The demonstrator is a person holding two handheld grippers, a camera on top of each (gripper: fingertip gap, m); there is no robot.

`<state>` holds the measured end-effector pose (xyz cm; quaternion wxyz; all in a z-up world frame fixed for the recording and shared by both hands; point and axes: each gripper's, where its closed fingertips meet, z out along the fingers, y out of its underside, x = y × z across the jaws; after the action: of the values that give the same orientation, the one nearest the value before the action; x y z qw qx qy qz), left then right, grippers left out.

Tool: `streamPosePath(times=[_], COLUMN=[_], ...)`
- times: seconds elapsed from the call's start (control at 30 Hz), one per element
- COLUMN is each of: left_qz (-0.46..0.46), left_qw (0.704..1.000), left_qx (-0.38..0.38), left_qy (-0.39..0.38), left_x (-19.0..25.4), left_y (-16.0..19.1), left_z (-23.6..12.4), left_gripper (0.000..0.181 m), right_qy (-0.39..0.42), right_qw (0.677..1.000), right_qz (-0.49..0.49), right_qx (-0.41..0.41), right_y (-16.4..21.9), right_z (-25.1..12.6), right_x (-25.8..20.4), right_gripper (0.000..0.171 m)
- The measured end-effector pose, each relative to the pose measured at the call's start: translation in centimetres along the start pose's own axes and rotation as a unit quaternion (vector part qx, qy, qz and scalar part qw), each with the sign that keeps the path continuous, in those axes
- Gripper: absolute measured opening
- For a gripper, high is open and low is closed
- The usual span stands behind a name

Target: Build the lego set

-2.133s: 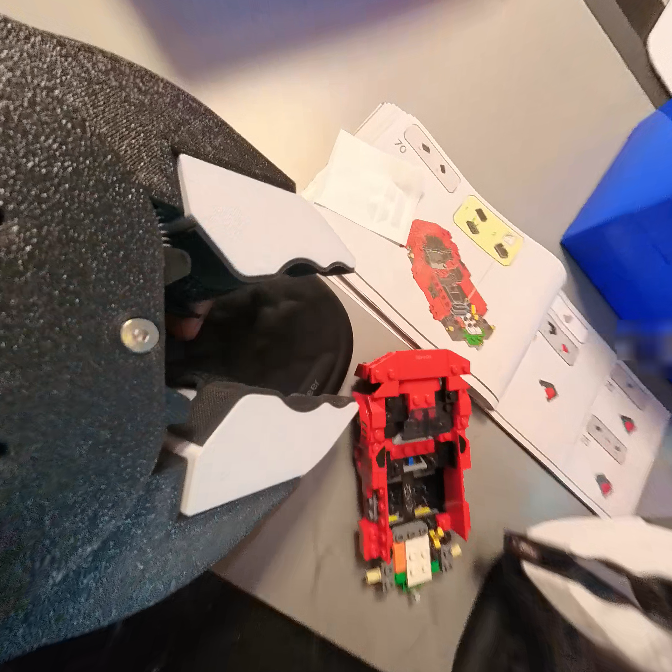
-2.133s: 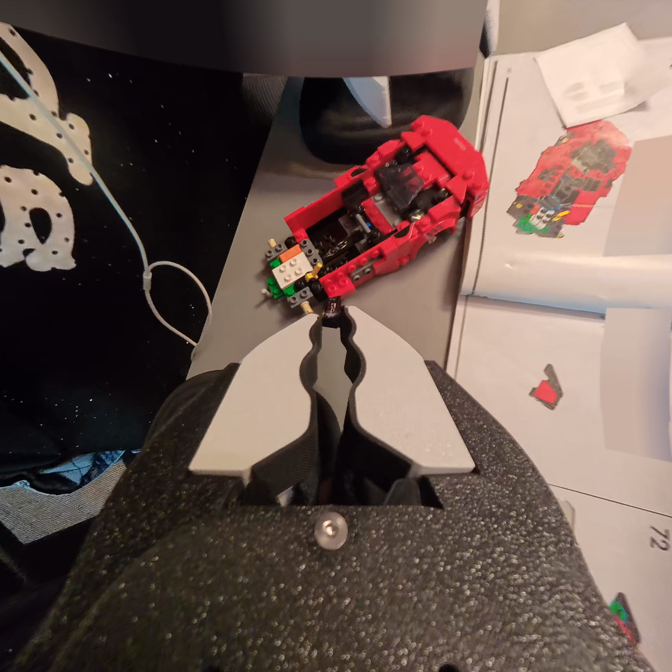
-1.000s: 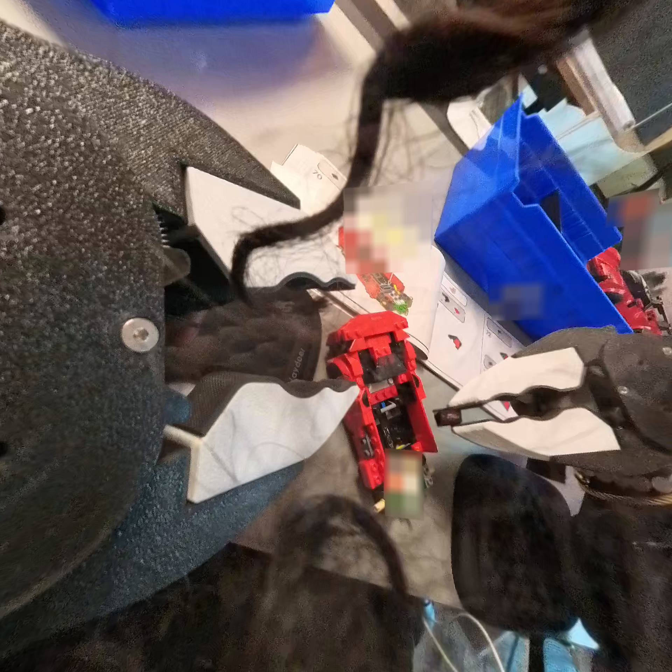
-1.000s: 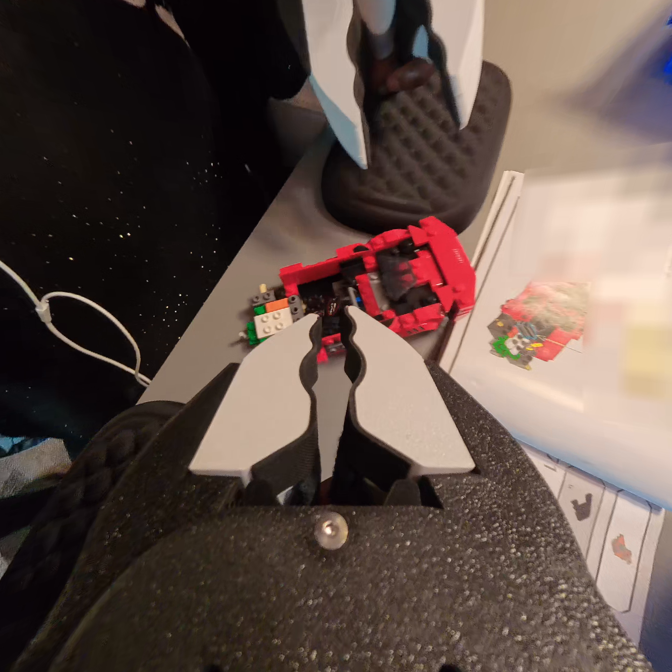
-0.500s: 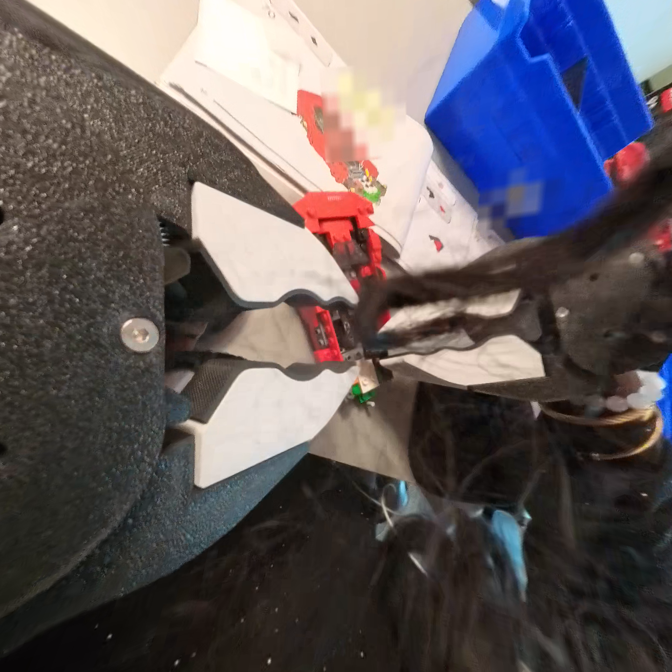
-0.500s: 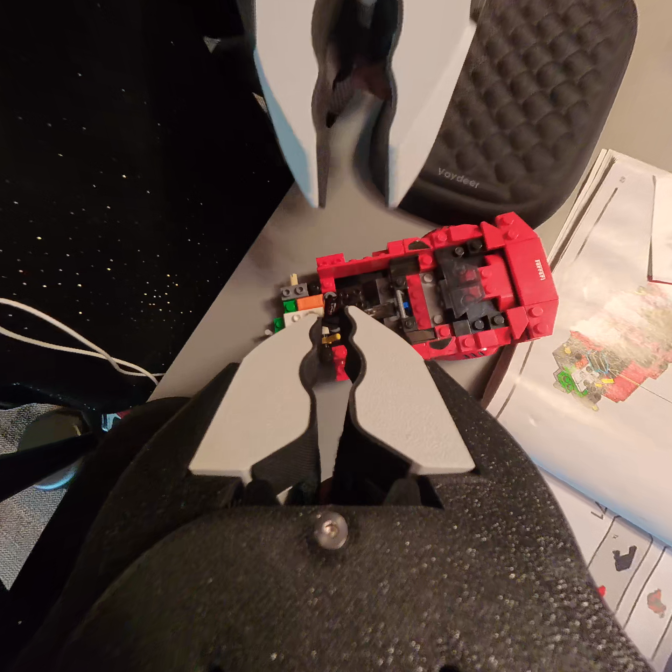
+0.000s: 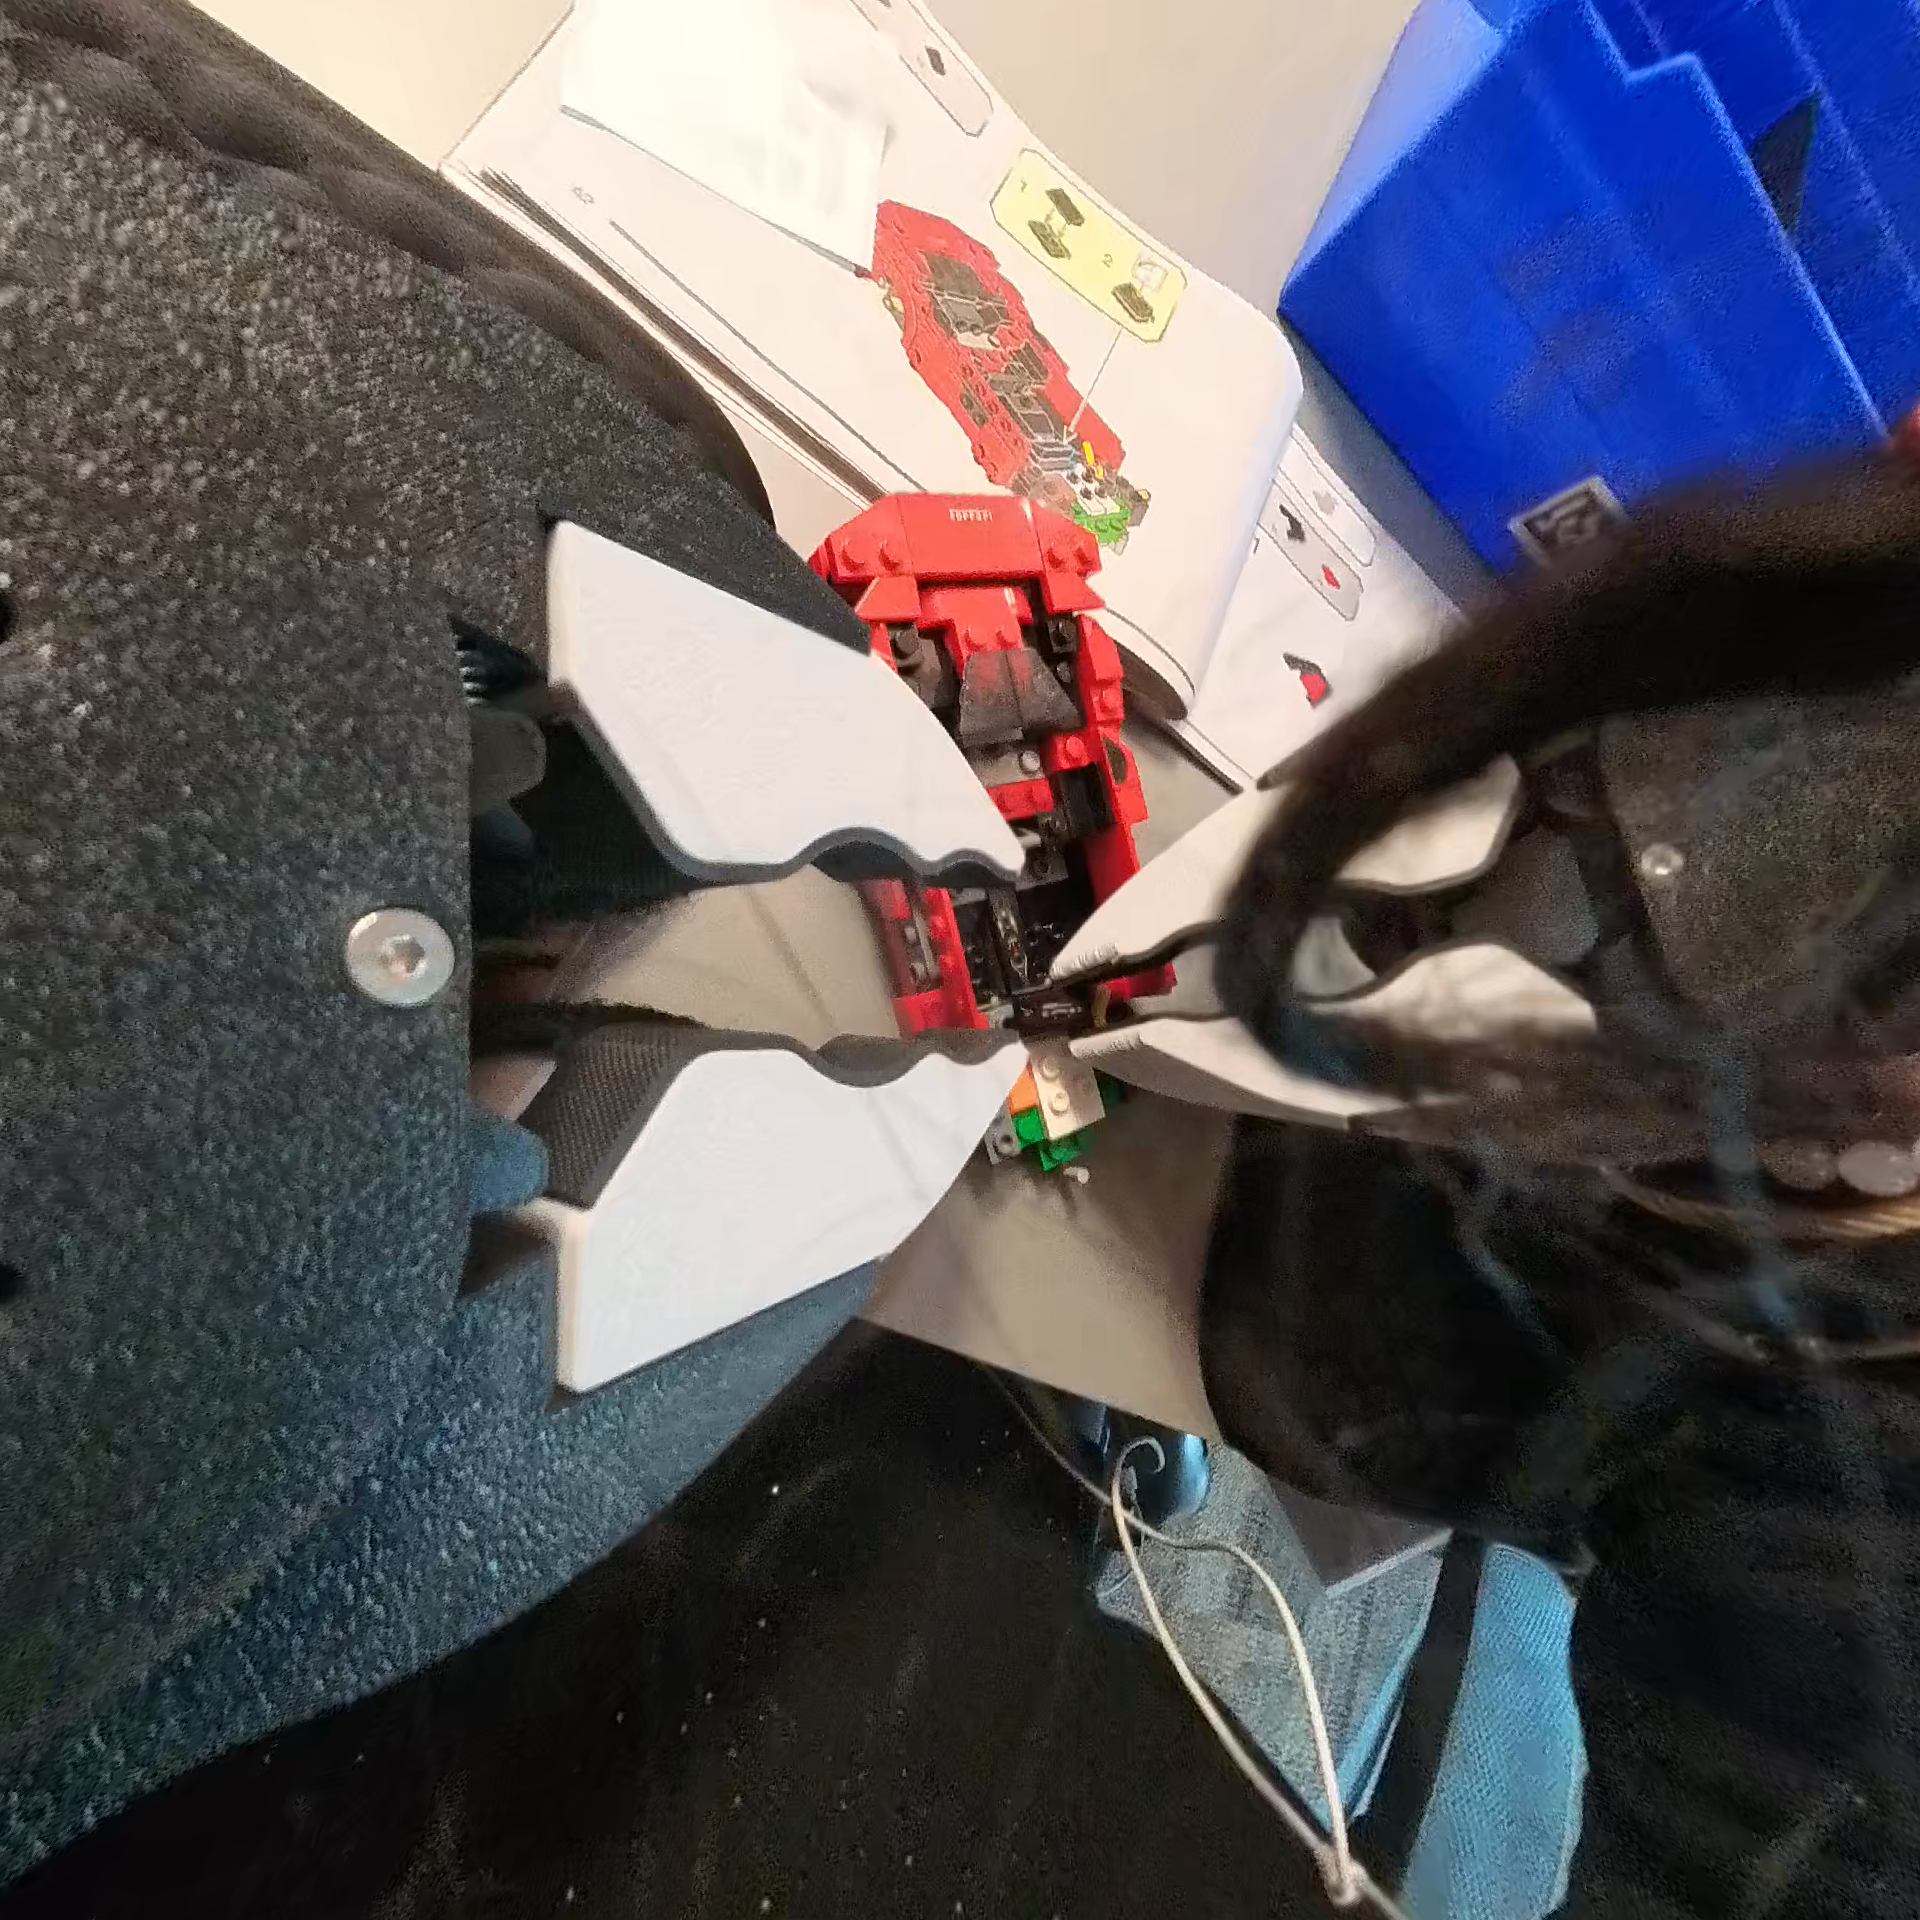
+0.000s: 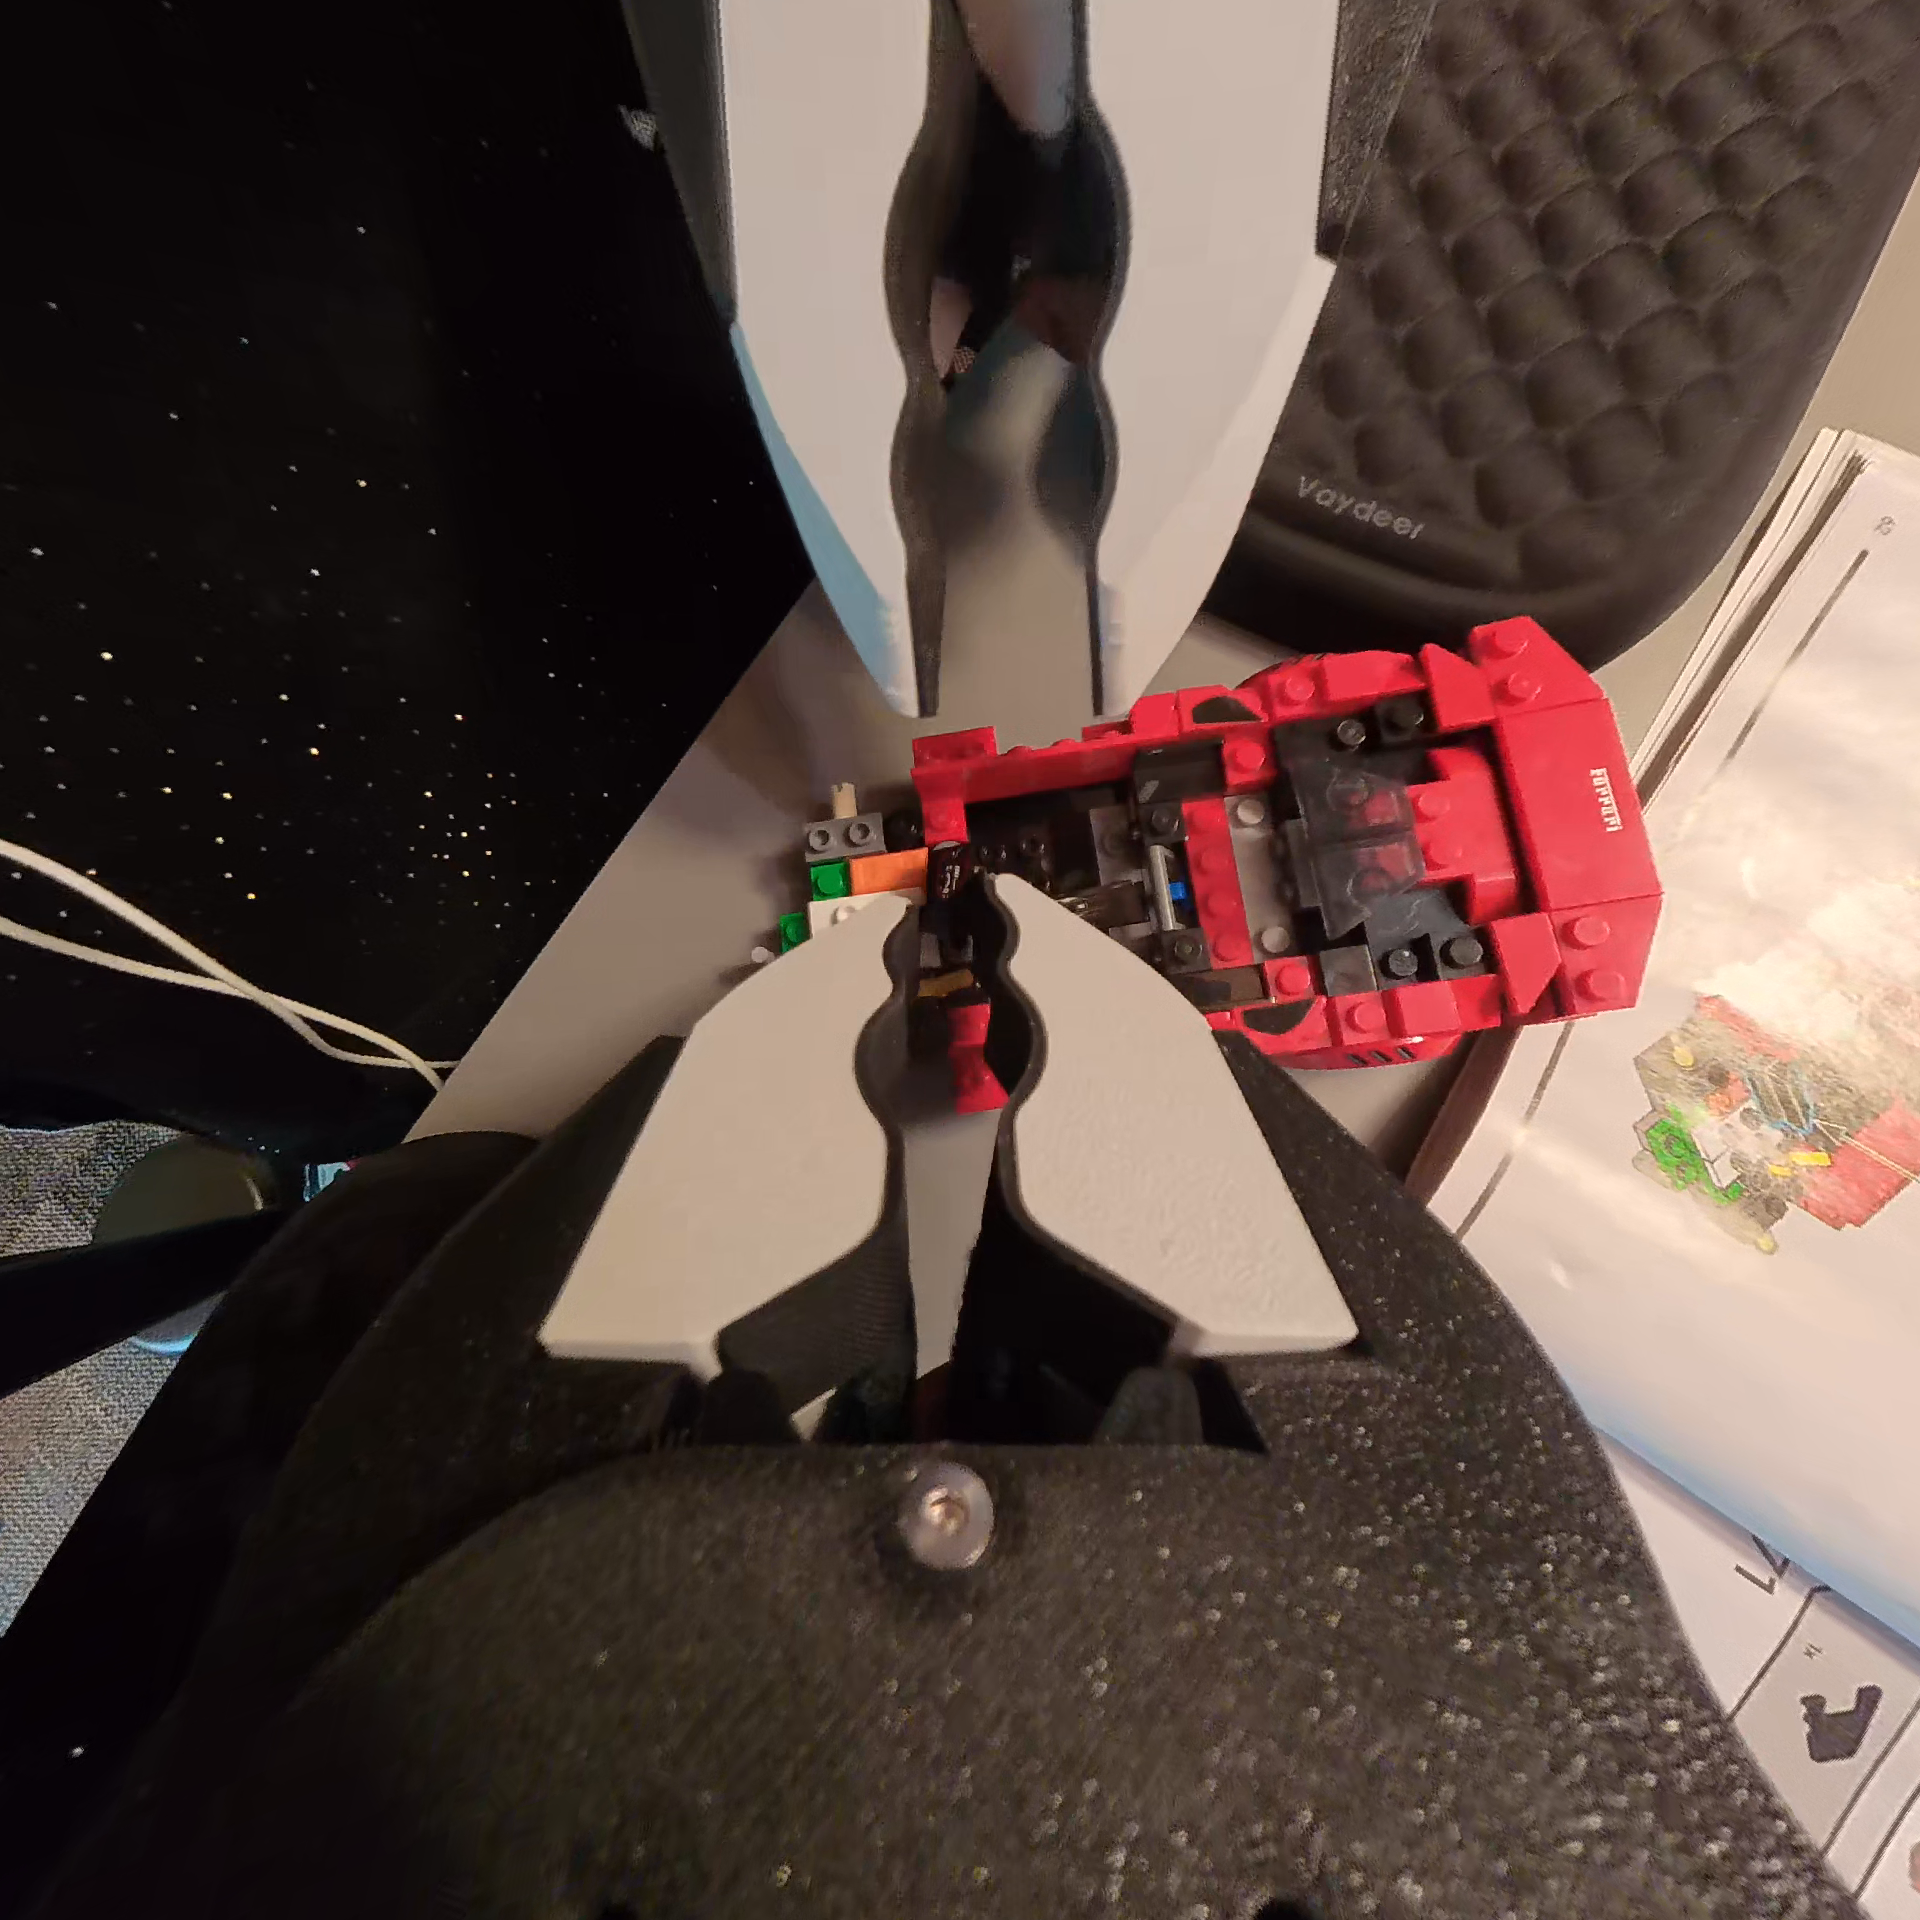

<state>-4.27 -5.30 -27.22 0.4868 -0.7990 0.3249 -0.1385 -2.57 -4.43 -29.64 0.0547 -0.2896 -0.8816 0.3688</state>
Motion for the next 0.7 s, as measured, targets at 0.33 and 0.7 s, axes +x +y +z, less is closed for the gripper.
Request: streamPosePath(times=[0.33, 0.7], left_qz=[0.009, -0.022], left_qw=[0.999, 0.997], left_qx=[-0.042, -0.07], left_qy=[-0.002, 0.019], left_x=[0.8, 1.0], left_y=[0.3, 0.6], left_z=[2.1, 3.1], left_gripper=[0.018, 0.01], right_qy=[-0.009, -0.016], right_qw=[1.0, 1.0], right_qz=[0.008, 0.023], right_qx=[-0.011, -0.002], right_y=[0.2, 0.3], right_z=[-0.1, -0.4], right_x=[0.0, -0.3], right_gripper=[0.01, 0.011])
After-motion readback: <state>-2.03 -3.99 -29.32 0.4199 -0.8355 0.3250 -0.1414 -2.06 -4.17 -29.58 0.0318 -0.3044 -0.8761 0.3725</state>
